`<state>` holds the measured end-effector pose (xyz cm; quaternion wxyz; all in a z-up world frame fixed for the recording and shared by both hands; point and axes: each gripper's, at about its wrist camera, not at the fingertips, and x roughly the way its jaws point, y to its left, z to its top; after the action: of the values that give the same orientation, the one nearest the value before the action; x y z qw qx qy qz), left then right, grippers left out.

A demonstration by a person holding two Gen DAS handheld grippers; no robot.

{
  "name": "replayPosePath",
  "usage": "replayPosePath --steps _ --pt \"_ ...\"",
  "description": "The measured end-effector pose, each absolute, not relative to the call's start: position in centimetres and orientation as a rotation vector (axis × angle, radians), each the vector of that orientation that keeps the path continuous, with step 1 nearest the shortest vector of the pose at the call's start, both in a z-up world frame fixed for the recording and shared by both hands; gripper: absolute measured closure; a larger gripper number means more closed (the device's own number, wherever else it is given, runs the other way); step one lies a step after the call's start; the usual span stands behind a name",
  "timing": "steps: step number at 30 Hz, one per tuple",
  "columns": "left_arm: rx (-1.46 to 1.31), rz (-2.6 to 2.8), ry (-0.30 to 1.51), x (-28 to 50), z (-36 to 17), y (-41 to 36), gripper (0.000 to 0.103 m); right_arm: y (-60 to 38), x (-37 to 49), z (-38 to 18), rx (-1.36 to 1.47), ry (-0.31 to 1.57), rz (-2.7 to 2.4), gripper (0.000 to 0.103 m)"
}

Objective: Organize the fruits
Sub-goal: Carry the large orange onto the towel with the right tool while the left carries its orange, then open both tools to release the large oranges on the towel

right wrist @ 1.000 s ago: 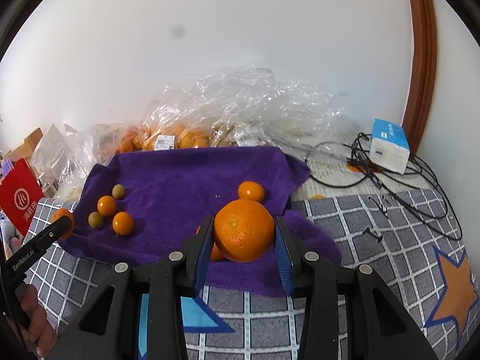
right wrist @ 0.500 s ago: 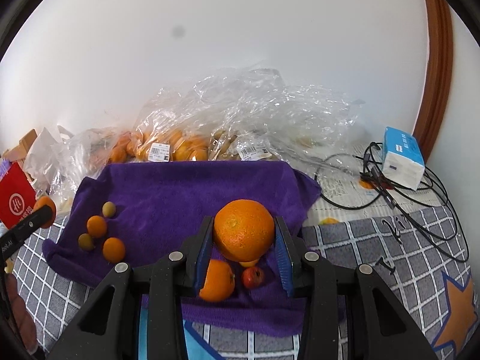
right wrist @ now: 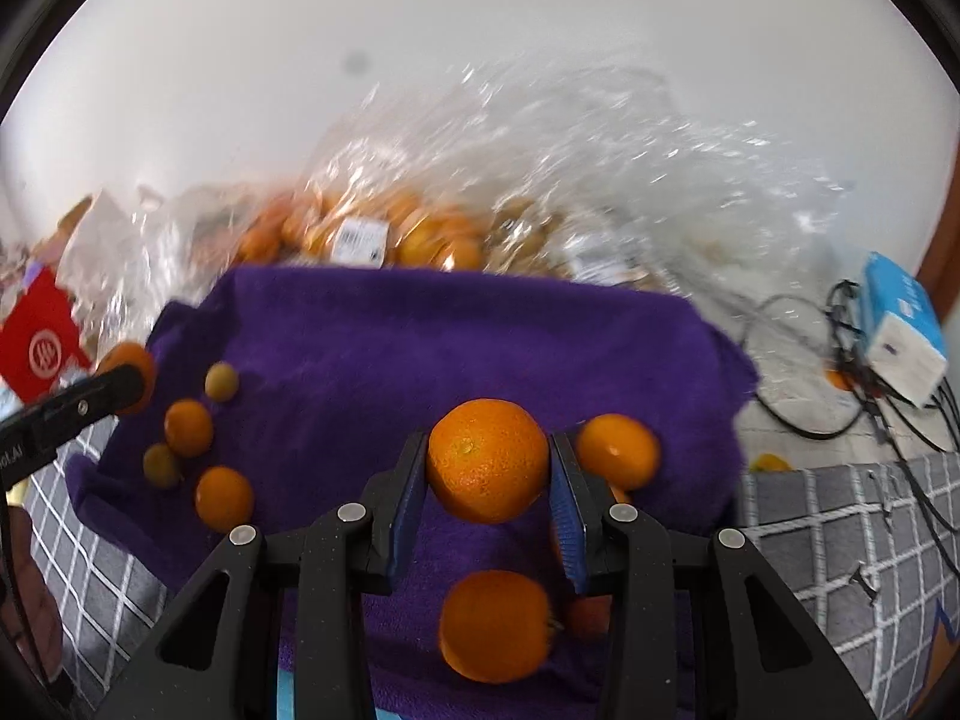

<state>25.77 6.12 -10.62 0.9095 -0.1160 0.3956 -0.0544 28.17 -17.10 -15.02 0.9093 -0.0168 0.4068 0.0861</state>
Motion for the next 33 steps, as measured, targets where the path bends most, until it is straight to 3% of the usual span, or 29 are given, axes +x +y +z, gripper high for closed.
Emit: replayPosePath --steps 13,17,33 --pt "-0.083 -0.140 0.888 28.9 -12.1 1.2 0.064 -17.4 27.6 -15.7 -0.070 0.869 0.180 0.063" --pt "-0.052 -0.147 0.914 29.3 -12.8 0.4 0.063 -19.0 26.5 -14.8 -0.035 0.846 0.172 0.058" --pt "-0.003 -0.144 0.919 28.8 -13.2 -0.1 0.063 -20.1 25.5 -14.7 -0.048 0.812 0.120 0.058"
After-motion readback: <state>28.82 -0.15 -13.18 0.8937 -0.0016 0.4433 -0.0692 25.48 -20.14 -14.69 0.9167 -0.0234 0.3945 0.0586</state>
